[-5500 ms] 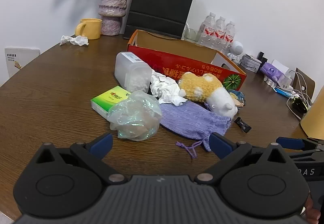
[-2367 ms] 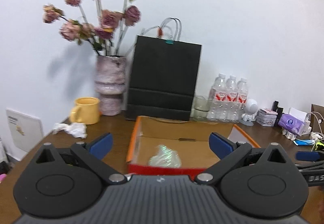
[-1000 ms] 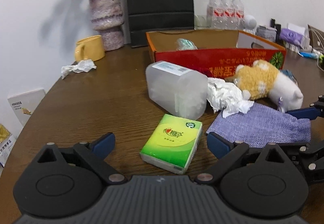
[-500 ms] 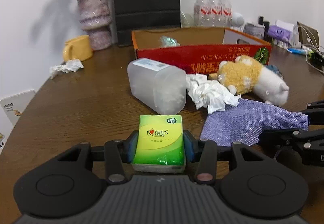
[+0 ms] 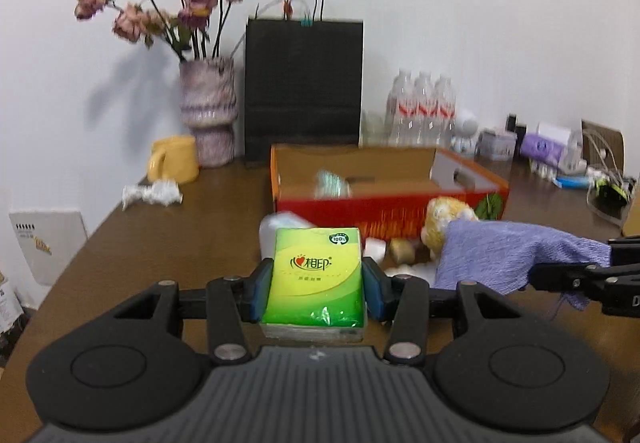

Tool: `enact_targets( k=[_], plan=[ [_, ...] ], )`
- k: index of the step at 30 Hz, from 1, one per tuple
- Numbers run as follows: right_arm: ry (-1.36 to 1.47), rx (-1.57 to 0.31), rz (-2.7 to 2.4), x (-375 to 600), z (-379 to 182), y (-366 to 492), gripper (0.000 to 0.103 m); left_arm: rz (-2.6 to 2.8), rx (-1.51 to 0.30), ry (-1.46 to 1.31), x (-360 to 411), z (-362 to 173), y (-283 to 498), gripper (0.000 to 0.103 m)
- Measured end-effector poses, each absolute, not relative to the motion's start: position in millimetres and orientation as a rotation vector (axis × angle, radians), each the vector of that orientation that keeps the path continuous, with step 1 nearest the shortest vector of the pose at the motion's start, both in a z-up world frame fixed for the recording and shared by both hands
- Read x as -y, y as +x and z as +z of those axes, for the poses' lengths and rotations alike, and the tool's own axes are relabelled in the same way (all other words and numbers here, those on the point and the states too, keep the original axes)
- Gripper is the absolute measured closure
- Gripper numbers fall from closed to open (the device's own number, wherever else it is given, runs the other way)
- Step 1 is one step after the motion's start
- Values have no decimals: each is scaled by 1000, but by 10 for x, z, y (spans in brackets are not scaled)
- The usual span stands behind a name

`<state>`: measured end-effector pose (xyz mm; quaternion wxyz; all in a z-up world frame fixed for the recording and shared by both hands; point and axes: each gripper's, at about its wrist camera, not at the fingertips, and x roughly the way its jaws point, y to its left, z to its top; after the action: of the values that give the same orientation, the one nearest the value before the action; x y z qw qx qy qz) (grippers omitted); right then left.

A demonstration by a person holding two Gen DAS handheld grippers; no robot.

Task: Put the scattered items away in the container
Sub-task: 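Carry both items over the box and open both tools to drop them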

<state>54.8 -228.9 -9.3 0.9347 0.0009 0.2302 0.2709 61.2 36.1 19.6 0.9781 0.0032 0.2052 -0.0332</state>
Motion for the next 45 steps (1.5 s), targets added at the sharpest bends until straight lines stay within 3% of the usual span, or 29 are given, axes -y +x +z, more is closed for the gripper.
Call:
enact_targets(
  k=[12,15,21,27,28,33,36,39,45],
  plan=[
    [70,-377,429,2480,387,1666,83,-110,-358,-87,-79,625,1770,56],
    [73,-417,398,2427,327,2148,83,-92,-414,-87,-11,577,2226,57],
    [91,-523,331,2279,48,2978,83,-51,-541,-41,90,333,2944,67],
    [64,-619,318,2195,-267,3265,81,-36,-597,-22,120,148,3136,66],
    [54,-631,317,2192,-295,3275,79,-34,-592,-17,130,151,3133,62],
    [48,-645,310,2217,-280,3238,35,-29,-592,-12,128,173,3096,30],
    [43,-601,308,2260,-170,3118,17,-9,-585,-7,85,200,3006,14],
    [48,-568,326,2308,-61,2971,15,-5,-567,-27,-19,261,2864,1],
    [31,-517,382,2424,60,2433,14,1,-504,-46,-269,388,2375,0]
  ],
)
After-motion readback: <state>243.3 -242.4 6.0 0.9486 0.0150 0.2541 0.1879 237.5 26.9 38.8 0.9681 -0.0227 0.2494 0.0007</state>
